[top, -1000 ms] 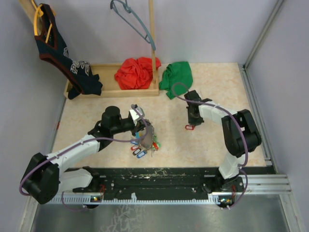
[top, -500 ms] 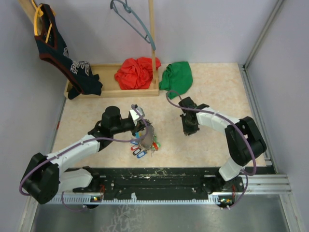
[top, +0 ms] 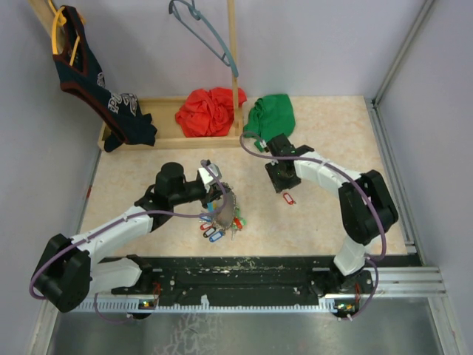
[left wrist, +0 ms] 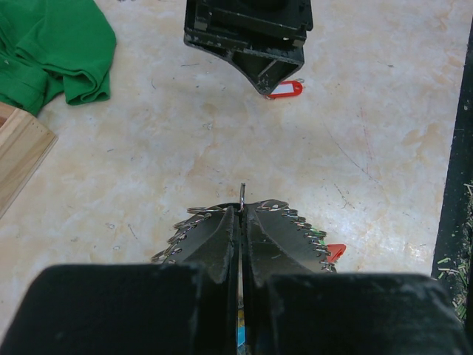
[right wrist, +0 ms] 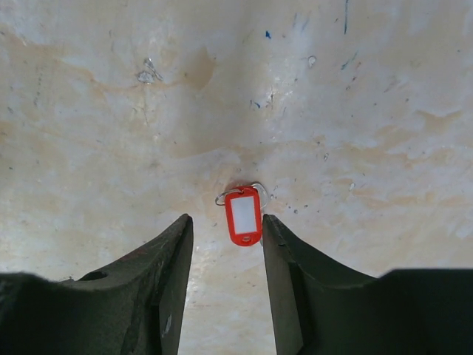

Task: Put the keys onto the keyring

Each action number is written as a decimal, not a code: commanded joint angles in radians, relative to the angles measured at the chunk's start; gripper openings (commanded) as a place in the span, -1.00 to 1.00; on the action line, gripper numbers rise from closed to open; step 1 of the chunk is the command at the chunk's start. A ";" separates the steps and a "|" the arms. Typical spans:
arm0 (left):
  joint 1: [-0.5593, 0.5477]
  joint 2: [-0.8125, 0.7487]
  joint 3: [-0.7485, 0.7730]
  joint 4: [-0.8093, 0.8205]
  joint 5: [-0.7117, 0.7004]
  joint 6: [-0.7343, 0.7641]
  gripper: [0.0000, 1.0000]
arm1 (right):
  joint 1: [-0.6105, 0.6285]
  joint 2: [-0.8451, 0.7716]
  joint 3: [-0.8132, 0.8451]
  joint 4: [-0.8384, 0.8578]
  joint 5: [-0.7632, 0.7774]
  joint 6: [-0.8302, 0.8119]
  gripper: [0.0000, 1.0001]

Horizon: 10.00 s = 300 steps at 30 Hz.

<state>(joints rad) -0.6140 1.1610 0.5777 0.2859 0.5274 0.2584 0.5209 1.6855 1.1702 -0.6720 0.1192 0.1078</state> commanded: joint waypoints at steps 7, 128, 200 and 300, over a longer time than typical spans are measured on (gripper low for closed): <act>-0.007 -0.022 0.028 0.019 0.011 -0.002 -1.00 | 0.001 0.089 0.044 0.030 -0.005 -0.134 -0.06; -0.013 -0.029 0.031 0.013 0.014 0.001 -1.00 | 0.093 -0.078 -0.105 0.061 0.257 0.398 -0.38; -0.020 -0.049 0.013 0.044 0.019 -0.002 -1.00 | 0.050 -0.282 -0.437 0.503 -0.016 0.219 -1.00; -0.020 -0.053 -0.024 0.129 0.041 -0.007 -1.00 | -0.061 -0.418 -0.298 0.447 -0.435 -0.026 -1.00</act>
<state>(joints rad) -0.6270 1.1328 0.5751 0.3031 0.5426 0.2584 0.4679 1.4010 0.8711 -0.3855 -0.1722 0.1982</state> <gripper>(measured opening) 0.006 0.006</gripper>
